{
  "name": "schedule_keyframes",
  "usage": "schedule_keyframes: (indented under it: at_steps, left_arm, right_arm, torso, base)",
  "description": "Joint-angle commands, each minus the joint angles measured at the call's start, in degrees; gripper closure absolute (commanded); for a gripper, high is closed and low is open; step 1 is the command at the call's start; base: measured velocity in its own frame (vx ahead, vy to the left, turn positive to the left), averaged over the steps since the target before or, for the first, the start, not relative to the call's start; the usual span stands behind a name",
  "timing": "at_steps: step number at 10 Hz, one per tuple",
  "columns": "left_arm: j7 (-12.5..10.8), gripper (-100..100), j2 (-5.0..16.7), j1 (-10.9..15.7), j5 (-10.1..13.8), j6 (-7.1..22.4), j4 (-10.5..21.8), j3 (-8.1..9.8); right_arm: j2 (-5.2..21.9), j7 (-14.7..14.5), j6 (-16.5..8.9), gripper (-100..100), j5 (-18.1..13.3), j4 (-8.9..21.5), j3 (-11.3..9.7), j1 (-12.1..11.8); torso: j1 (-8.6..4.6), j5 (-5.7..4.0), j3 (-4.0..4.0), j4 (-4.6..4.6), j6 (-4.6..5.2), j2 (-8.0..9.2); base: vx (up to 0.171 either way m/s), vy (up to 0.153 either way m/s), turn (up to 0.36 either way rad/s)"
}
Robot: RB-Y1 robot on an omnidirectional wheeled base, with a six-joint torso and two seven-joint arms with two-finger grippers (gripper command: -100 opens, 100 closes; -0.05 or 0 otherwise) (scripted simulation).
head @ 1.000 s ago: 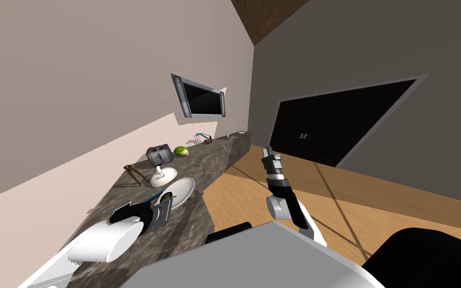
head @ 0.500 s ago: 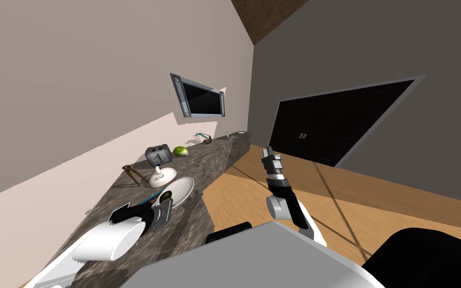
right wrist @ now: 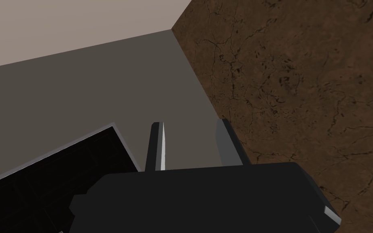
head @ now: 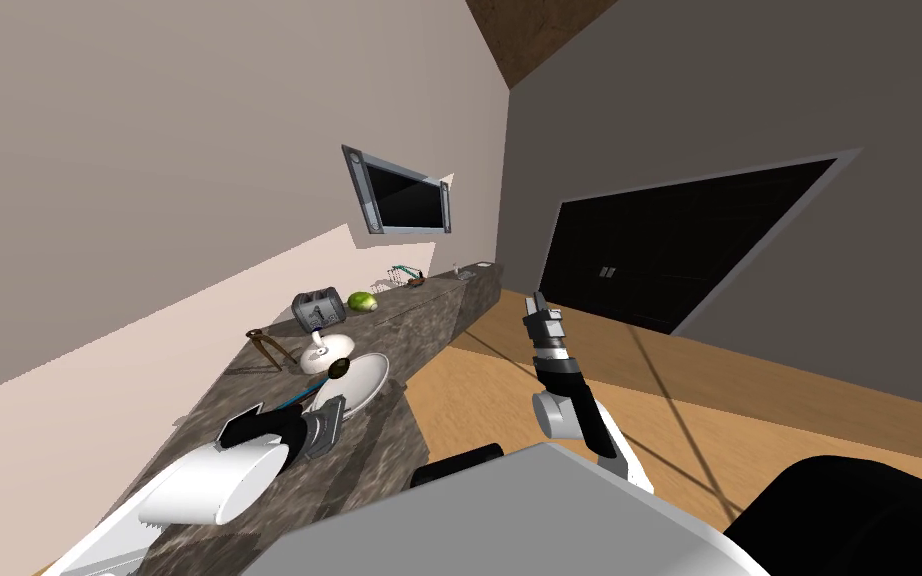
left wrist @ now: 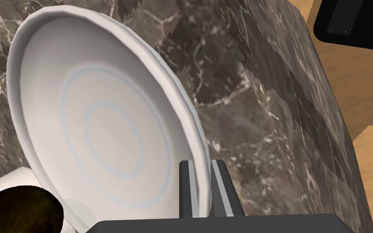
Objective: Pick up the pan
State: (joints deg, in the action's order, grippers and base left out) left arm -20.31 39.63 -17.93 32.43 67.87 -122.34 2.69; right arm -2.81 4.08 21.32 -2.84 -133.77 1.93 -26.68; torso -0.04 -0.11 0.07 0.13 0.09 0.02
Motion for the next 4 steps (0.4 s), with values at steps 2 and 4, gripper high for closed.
schedule_keyframes:
  at_steps: [2, 4]
  left_arm:
    - [-1.0, 100, 0.9, -0.1, 0.7, 1.9, -2.7, 0.47]
    - [-0.9, 0, 0.8, -0.1, 0.6, 1.6, -2.3, 0.43]
  right_arm:
    - [0.0, 0.0, 0.0, 0, 0.0, 0.0, 0.0, 0.0]
    - [0.0, 0.0, 0.0, 0, 0.0, 0.0, 0.0, 0.0]
  torso:
    - [-0.01, -0.01, 0.02, 0.02, 0.03, 0.03]
    - [-0.04, -0.02, 0.03, 0.03, 0.04, 0.04]
  base:
    - [-0.006, 0.009, 0.040]
    - [0.000, 0.000, 0.000]
